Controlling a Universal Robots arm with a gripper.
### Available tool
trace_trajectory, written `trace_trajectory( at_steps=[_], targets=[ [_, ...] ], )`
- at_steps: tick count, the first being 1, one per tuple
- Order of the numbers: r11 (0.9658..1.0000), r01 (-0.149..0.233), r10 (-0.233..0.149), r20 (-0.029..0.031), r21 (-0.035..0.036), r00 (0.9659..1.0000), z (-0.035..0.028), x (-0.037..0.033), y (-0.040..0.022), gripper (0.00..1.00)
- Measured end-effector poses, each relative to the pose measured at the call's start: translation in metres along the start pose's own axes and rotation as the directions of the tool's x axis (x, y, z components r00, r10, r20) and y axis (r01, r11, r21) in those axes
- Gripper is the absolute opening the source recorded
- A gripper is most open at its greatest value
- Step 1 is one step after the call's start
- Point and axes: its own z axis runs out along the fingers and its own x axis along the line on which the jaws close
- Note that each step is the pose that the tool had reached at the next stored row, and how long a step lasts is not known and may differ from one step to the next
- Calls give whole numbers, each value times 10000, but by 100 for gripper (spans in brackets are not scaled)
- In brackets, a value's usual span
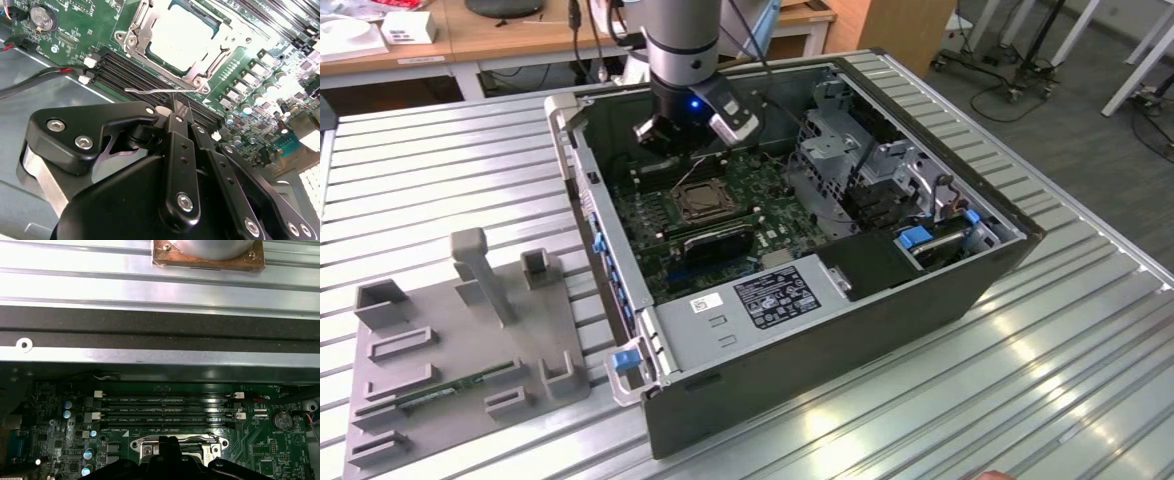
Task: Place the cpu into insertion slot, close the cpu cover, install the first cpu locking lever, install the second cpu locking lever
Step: 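Install the first cpu locking lever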
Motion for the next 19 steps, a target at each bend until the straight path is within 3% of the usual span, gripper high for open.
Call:
trace_trajectory(
  at_steps=[19],
  targets=[
    [10000,-53,53,4,27,10000,92,-55,89,11]
  ],
)
